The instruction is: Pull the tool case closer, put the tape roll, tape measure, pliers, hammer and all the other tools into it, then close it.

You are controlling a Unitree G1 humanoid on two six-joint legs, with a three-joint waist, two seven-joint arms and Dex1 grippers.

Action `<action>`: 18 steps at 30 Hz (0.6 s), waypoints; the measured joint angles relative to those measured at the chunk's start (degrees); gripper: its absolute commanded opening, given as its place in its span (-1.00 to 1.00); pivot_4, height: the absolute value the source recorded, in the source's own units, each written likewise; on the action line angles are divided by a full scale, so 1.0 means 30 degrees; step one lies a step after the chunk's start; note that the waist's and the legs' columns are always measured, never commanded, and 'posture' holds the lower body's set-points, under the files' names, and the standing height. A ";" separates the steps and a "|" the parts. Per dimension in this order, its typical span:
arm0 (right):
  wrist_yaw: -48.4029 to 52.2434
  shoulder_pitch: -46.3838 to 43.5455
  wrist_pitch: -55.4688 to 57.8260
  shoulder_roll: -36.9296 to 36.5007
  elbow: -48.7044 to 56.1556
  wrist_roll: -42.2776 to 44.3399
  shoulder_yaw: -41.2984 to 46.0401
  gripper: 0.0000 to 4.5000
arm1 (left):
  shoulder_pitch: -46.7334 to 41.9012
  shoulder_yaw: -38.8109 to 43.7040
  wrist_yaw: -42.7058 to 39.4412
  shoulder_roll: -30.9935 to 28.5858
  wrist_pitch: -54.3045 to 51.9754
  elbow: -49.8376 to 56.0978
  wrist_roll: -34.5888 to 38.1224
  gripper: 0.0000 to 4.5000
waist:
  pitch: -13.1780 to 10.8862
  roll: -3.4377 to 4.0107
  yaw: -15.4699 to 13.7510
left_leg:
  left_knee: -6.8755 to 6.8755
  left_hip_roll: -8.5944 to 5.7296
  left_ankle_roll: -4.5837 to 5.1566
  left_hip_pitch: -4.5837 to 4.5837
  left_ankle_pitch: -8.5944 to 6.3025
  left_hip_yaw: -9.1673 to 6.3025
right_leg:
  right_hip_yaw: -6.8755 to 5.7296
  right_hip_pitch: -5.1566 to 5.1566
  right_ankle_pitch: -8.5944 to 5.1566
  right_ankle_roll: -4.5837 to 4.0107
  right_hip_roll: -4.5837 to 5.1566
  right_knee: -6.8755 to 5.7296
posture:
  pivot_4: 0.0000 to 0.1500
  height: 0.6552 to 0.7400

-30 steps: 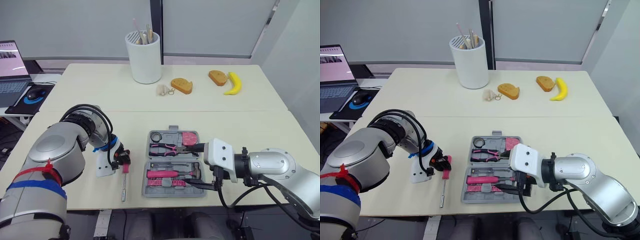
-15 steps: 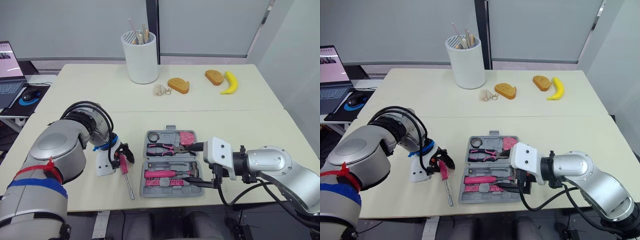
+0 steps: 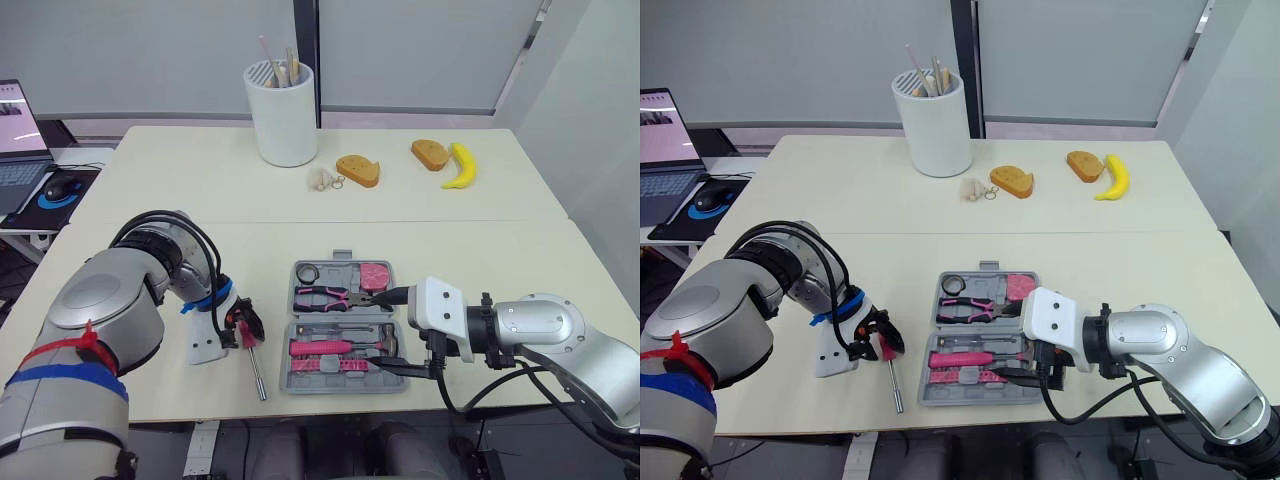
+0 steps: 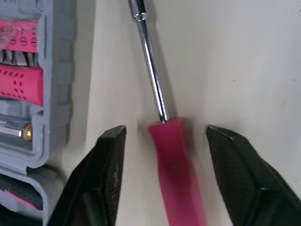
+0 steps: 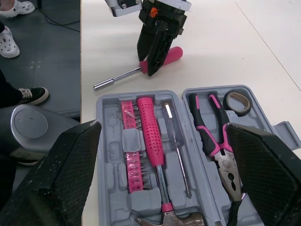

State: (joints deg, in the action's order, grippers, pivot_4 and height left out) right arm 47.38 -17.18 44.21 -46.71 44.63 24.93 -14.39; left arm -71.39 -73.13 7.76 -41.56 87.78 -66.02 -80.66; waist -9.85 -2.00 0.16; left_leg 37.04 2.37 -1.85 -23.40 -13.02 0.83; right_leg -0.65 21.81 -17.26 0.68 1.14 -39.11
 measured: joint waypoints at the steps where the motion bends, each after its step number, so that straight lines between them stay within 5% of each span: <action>1: 0.0001 -0.0001 -0.0004 0.0000 0.0000 -0.0053 -0.0010 1.00 | 0.0097 0.0070 -0.0145 -0.0120 -0.0171 0.0043 0.0022 -0.32 | 0.0003 0.0000 -0.0002 | 0.0000 -0.0003 0.0000 0.0000 0.0000 -0.0003 | 0.0001 -0.0001 0.0000 0.0000 0.0002 0.0000 | 1.00 1.00; 5: 0.0020 -0.0001 -0.0012 -0.0001 0.0000 -0.0237 -0.0034 1.00 | 0.0376 0.0320 -0.0352 -0.0421 -0.0618 0.0077 0.0101 -0.80 | 0.0012 0.0005 -0.0013 | 0.0001 -0.0009 0.0001 0.0022 0.0000 -0.0003 | -0.0005 -0.0020 0.0000 0.0001 0.0006 -0.0004 | 1.00 1.00; 12: 0.0016 -0.0010 0.0007 0.0015 0.0001 -0.0282 -0.0041 1.00 | 0.0493 0.1306 -0.1233 -0.1077 -0.0340 0.0080 0.1271 -0.80 | 0.0001 -0.0020 -0.0021 | 0.0005 0.0001 0.0000 0.0006 0.0000 -0.0007 | -0.0004 -0.0009 0.0002 0.0000 0.0004 -0.0007 | 1.00 1.00; 18: -0.0092 -0.0016 0.0383 0.0131 0.0013 -0.0281 -0.0160 1.00 | 0.0567 0.3365 -0.3387 -0.3006 0.1121 -0.0475 0.4583 -0.80 | -0.0005 -0.0031 0.0030 | 0.0002 0.0020 0.0001 0.0001 0.0000 -0.0005 | -0.0011 0.0016 0.0003 -0.0003 0.0000 -0.0012 | 1.00 1.00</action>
State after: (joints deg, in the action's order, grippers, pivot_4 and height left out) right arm 47.10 -17.23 45.36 -46.32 44.67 24.09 -14.87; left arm -69.69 -63.03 -2.40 -50.57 91.15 -67.44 -66.91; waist -9.86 -2.09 0.25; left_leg 37.04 2.43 -1.84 -23.40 -13.02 0.81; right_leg -0.69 21.86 -17.25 0.67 1.14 -39.14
